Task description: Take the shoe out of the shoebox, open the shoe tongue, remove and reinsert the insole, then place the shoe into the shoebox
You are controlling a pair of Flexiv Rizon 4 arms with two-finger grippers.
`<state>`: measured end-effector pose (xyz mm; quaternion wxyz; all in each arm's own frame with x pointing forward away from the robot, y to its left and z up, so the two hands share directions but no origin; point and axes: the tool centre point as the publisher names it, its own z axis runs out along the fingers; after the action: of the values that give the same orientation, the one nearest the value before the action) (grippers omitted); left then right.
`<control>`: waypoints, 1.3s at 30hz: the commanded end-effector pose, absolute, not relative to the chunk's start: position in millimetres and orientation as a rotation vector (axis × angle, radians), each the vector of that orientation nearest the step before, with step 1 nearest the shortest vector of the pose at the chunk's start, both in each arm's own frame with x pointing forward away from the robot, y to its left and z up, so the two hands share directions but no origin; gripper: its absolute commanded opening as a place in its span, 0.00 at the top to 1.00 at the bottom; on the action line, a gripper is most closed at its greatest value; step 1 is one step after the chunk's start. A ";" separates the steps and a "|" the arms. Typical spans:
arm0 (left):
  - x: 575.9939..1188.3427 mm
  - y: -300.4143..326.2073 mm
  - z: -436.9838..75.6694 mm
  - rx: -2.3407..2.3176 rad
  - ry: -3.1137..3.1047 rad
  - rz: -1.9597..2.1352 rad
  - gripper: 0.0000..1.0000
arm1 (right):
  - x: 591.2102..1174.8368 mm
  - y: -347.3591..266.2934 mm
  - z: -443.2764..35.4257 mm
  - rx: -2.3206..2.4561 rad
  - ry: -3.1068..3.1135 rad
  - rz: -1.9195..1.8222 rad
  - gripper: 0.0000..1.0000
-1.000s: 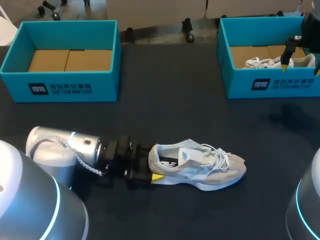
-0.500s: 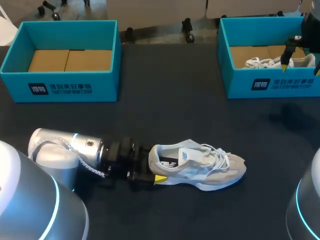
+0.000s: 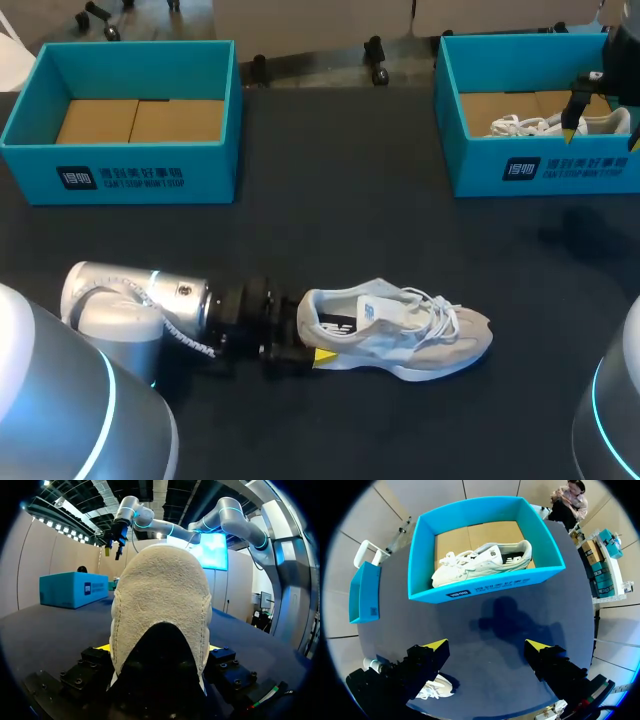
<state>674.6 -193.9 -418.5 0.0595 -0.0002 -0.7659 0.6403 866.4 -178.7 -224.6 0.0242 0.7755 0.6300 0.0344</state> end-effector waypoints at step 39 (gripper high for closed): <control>675.2 -192.6 -420.2 0.010 -2.319 1.922 1.00 | 848.7 -104.2 -201.0 2.440 1.832 0.125 0.00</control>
<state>674.7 -193.1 -419.1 0.0640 0.0035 -0.7672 0.6382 850.4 -117.1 -198.8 0.0349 0.7975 0.6005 0.0478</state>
